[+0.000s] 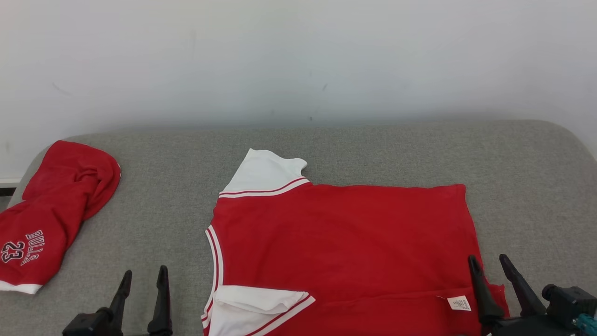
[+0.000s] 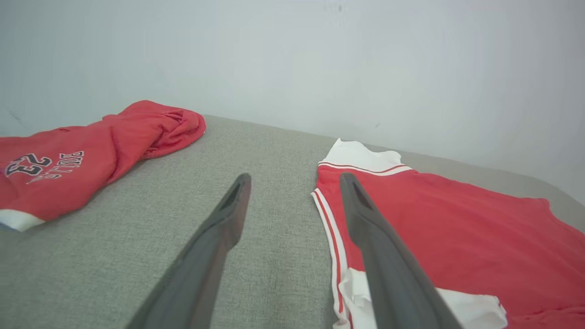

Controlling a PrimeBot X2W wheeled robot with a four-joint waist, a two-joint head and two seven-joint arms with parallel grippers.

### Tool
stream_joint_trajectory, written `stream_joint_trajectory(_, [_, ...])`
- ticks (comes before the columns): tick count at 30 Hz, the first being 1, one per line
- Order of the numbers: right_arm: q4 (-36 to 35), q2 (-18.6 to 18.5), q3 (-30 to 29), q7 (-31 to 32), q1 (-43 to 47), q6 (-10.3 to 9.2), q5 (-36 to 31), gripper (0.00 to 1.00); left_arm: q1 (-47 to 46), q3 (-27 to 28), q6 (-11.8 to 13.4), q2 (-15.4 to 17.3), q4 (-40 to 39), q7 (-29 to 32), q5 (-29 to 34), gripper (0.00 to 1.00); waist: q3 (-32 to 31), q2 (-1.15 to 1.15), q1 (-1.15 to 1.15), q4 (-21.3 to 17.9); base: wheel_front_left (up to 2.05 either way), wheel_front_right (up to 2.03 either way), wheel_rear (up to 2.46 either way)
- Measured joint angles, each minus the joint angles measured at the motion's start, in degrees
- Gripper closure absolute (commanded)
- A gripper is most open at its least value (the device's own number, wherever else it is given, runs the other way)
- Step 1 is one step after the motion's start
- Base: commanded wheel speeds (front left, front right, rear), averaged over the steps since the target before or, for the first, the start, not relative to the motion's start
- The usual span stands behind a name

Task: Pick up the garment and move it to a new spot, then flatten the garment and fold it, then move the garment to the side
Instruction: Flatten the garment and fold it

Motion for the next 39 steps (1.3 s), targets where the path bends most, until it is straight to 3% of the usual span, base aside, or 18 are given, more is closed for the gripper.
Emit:
stream_joint_trajectory(14, [-4.5,3.0,-3.8,-1.7,1.7,0.00,-9.0,0.00,2.2,4.9,-1.4,0.1,-6.1,0.0,9.1,0.00,0.0,0.00,0.00,0.7,0.00,0.00,0.00])
stream_joint_trajectory(25, [-9.3,5.8,-7.1,-1.8,6.3,0.00,-11.7,0.00,5.5,8.4,-3.0,-2.3,-7.7,0.0,9.7,0.00,-0.4,0.00,0.00,1.7,0.00,0.00,0.00])
stream_joint_trajectory(39, [-9.7,7.9,-8.1,-1.8,8.3,0.00,-13.3,0.00,5.5,8.3,-5.6,-3.5,-5.8,0.0,10.8,0.00,-0.9,0.00,0.00,2.1,0.00,0.00,0.00])
